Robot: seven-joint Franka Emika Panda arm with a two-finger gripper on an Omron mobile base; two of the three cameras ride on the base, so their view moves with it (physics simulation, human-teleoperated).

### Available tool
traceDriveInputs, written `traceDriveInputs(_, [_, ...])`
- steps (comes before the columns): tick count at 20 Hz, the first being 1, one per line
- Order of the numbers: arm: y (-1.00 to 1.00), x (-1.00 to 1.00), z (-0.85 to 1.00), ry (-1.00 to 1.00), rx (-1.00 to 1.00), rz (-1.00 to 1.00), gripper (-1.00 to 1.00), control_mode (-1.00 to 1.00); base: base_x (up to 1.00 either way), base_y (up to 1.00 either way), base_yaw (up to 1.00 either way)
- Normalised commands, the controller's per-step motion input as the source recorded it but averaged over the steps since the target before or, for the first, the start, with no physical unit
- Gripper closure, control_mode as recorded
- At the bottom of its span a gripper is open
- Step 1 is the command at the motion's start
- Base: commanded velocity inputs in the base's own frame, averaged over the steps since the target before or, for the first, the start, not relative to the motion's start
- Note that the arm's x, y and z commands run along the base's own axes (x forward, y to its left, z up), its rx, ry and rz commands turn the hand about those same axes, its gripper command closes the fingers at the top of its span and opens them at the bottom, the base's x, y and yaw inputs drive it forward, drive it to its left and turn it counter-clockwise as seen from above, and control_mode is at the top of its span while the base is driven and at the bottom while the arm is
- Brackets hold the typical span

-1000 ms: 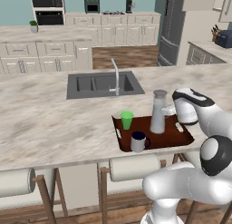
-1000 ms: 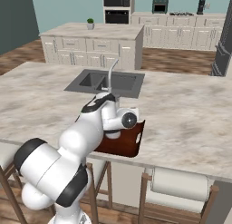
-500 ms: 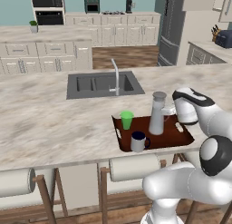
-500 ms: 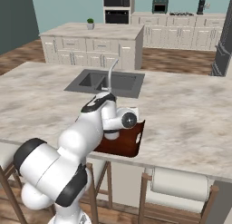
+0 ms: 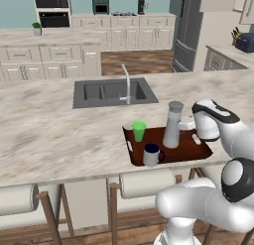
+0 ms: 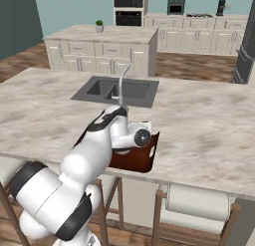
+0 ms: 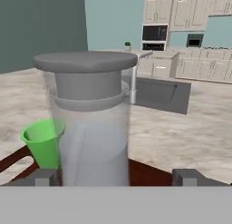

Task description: There is a tray on the dining counter. Grab the cup, mug, and pitcher and place them on the tray. The pitcher may be placed next to the tray if it cannot fit the tray.

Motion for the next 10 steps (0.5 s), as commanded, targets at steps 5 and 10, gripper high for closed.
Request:
traceDriveInputs(5, [0.01,-0.19,0.02,-0.02,0.0,0.09,-1.0,-1.0,0.0,0.0,0.0])
traceDriveInputs(10, [0.0,-0.12,0.27,-0.04,0.0,0.02,-1.0,-1.0,0.0,0.0,0.0])
